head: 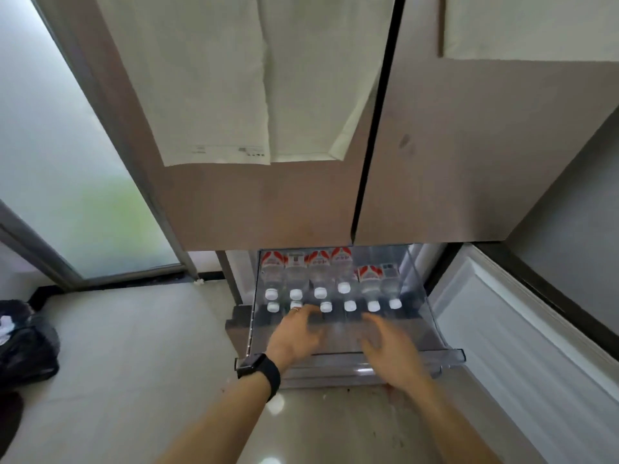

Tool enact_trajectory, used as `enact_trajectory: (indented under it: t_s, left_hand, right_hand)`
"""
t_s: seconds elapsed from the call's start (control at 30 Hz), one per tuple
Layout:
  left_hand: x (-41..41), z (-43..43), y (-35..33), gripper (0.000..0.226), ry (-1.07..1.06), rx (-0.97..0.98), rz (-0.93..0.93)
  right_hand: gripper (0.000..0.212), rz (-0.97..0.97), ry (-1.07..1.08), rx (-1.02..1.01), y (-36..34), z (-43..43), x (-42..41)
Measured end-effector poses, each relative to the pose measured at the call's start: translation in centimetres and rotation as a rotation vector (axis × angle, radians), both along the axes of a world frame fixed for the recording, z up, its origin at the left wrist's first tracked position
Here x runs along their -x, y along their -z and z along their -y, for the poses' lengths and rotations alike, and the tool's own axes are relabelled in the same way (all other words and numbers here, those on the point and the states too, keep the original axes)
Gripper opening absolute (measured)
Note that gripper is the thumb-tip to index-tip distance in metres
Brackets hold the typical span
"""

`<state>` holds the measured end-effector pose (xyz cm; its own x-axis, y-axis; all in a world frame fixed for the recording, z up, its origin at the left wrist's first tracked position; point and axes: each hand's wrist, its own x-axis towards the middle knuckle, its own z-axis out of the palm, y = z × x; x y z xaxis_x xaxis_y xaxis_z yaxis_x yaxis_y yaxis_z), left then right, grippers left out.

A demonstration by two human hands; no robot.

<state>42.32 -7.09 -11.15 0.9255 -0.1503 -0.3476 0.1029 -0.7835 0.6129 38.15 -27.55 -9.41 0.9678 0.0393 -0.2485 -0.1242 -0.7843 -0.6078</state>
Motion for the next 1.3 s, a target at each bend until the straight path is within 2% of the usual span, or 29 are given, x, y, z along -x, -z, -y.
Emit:
enact_trajectory:
  t_s: [0.13,0.23,0.3,0.33,0.4,0.5,0.57,0.67,0.77,0.87,1.0,1.17,1.3]
  left_hand:
    - [-3.8,2.4,2.1,0.037,-0.201,0.153,-0.155]
    - [-6.3,3.7,3.1,0.031,-0.391,0.313,-0.248]
    - [-7.9,4.4,3.8,0.029,-0.512,0.442,-0.312]
    - [-8.6,4.7,4.2,0.037,-0.579,0.507,-0.350]
    - [-9.8,5.1,5.2,0.046,-0.699,0.652,-0.412]
    - [-10.8,5.7,5.6,0.024,-0.779,0.791,-0.406]
    - [-11.1,6.0,5.4,0.030,-0.815,0.816,-0.401]
    - [-11.1,6.2,5.1,0.058,-0.783,0.774,-0.406]
    - [-10.9,6.2,3.7,0.072,-0.812,0.723,-0.343]
    - [-10.2,6.1,2.8,0.069,-0.818,0.658,-0.279]
    - [-7.6,4.7,2.3,0.056,-0.753,0.382,-0.160]
    - [-3.7,2.0,-0.1,0.064,-0.589,0.110,0.038]
    - [-3.3,0.3,-1.9,0.054,-0.346,-0.076,0.172]
  right_hand:
    - [0.042,-0.154,0.035,-0.140,2.9,0.9,-6.5]
    - [0.038,-0.230,0.147,-0.318,5.4,0.6,-11.2]
    - [0.018,-0.260,0.218,-0.412,5.7,-0.4,-13.7]
    - [0.006,-0.286,0.256,-0.476,5.6,-0.9,-14.8]
    - [0.013,-0.373,0.350,-0.614,6.3,-1.8,-16.5]
    - [0.054,-0.499,0.447,-0.799,7.9,-2.2,-18.0]
    - [0.066,-0.526,0.461,-0.865,8.4,-2.0,-18.5]
    - [0.067,-0.534,0.429,-0.824,7.6,-1.5,-18.5]
    - [0.057,-0.519,0.471,-0.795,7.4,-0.9,-18.1]
    - [0.053,-0.452,0.451,-0.669,6.6,-0.1,-17.0]
    - [0.049,-0.251,0.368,-0.487,5.1,1.9,-14.4]
    - [0.061,-0.097,0.259,-0.078,3.0,6.0,-9.8]
    - [0.053,0.023,0.195,0.128,0.7,7.8,-7.2]
